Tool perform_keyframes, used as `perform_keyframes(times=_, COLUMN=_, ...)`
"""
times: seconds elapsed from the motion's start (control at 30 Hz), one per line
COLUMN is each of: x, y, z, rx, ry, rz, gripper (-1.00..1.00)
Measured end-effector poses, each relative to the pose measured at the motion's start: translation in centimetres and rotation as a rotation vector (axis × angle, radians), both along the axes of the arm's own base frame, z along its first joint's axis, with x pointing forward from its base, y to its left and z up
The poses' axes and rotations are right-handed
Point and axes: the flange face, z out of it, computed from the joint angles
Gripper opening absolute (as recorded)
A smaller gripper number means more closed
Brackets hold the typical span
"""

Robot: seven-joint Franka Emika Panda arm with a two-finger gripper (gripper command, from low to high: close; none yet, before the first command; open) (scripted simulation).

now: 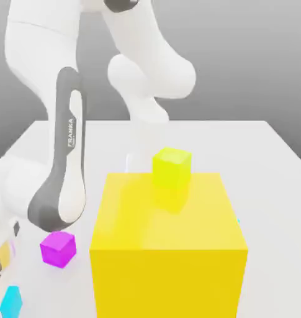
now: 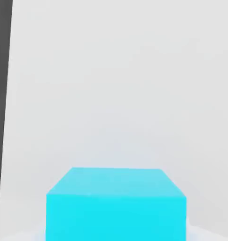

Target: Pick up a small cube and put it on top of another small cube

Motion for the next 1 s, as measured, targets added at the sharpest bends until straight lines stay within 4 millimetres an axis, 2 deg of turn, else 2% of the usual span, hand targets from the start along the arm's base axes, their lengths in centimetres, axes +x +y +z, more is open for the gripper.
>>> perform_keyframes(times=0.07, x=0.0, y=0.1, z=2.7, rx=0.000, ry=0.002, rz=0.004, gripper=-1.00)
perform_keyframes(times=0.1, x=0.3, y=0.0, z=3.1, rx=0.003, ry=0.013, rz=0.025, gripper=-1.00)
perform_keyframes(times=0.37, x=4.9, y=0.6, z=2.5, rx=0.036, ry=0.126, rz=0.288, gripper=-1.00)
perform_keyframes(times=0.5, x=7.4, y=2.1, z=2.7, rx=0.058, ry=0.171, rz=0.434, gripper=-1.00)
perform_keyframes(times=0.7, x=11.1, y=9.1, z=4.4, rx=0.115, ry=0.183, rz=0.675, gripper=-1.00)
perform_keyframes(times=0.87, x=13.3, y=16.7, z=6.4, rx=0.177, ry=0.169, rz=0.888, gripper=-1.00)
perform_keyframes(times=1.0, x=14.4, y=23.2, z=8.1, rx=0.232, ry=0.149, rz=1.065, gripper=-1.00)
